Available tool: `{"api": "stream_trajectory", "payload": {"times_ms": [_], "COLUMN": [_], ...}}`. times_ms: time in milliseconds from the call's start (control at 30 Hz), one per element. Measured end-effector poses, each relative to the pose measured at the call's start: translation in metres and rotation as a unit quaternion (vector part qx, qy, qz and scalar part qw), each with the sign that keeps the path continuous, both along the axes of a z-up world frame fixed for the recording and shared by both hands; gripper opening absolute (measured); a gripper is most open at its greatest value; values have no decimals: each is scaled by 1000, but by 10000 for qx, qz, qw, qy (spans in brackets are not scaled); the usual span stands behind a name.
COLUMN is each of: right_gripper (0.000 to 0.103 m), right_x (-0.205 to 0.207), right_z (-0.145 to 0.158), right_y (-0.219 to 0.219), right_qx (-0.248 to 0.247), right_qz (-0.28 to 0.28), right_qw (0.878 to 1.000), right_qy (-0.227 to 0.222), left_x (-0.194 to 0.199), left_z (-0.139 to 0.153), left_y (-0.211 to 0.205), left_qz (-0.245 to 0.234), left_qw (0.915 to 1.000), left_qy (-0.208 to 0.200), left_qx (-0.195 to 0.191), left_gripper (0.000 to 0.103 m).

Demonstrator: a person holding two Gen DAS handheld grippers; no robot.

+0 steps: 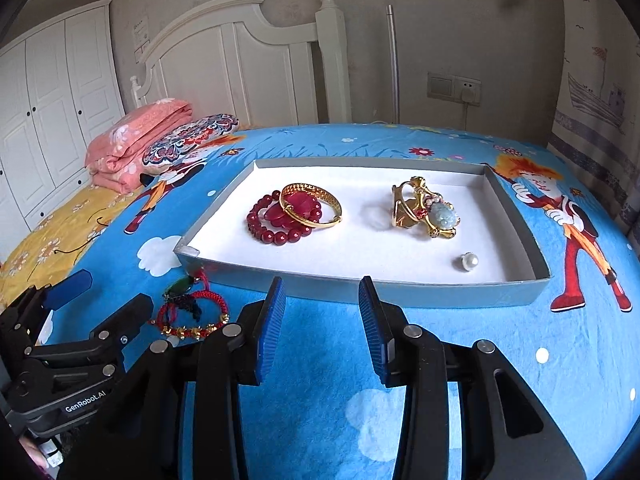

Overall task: Organize jewelry
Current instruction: 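Grasp the green pendant on black cord with right tool and lift it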

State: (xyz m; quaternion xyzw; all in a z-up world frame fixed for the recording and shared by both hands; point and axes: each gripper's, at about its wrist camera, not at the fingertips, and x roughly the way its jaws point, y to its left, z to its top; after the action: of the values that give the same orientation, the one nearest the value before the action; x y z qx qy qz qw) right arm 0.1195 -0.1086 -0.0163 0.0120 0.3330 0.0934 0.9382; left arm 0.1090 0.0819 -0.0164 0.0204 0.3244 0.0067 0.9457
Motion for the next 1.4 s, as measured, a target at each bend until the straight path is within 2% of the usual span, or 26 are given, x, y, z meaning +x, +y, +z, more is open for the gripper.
{"api": "stream_trajectory", "payload": {"times_ms": [200, 467, 600, 700, 800, 867, 967, 1100, 1400], "right_gripper": [37, 36, 36, 34, 26, 21, 8, 7, 7], "right_x": [-4, 2, 10, 12, 17, 21, 19, 9, -1], "right_z": [-8, -10, -13, -16, -19, -21, -22, -13, 1], "right_y": [34, 73, 85, 94, 102, 104, 108, 96, 50], "right_qx": [-161, -404, -427, -577, -701, -691, -838, -635, -314], "right_qz": [317, 764, 903, 1027, 1069, 1111, 1131, 1046, 716], "right_qw": [9992, 9958, 9939, 9917, 9899, 9889, 9879, 9921, 9969], "right_qy": [179, 300, 462, 517, 617, 709, 651, 286, 55], "left_x": [-1, -10, -13, -17, -18, -19, -19, -17, -8], "left_z": [1, -2, 2, 4, 5, 4, 0, -2, -5], "left_y": [27, 38, 53, 62, 72, 76, 78, 72, 26], "left_qz": [79, 298, 362, 453, 537, 572, 577, 477, 30], "left_qw": [9999, 9995, 9992, 9987, 9982, 9980, 9979, 9983, 9995], "left_qy": [35, -77, -100, -173, -186, -181, -130, -62, 73], "left_qx": [83, 50, -143, -131, -201, -217, -252, -338, -291], "left_gripper": [90, 90, 90, 90, 90, 90, 90, 90, 90]}}
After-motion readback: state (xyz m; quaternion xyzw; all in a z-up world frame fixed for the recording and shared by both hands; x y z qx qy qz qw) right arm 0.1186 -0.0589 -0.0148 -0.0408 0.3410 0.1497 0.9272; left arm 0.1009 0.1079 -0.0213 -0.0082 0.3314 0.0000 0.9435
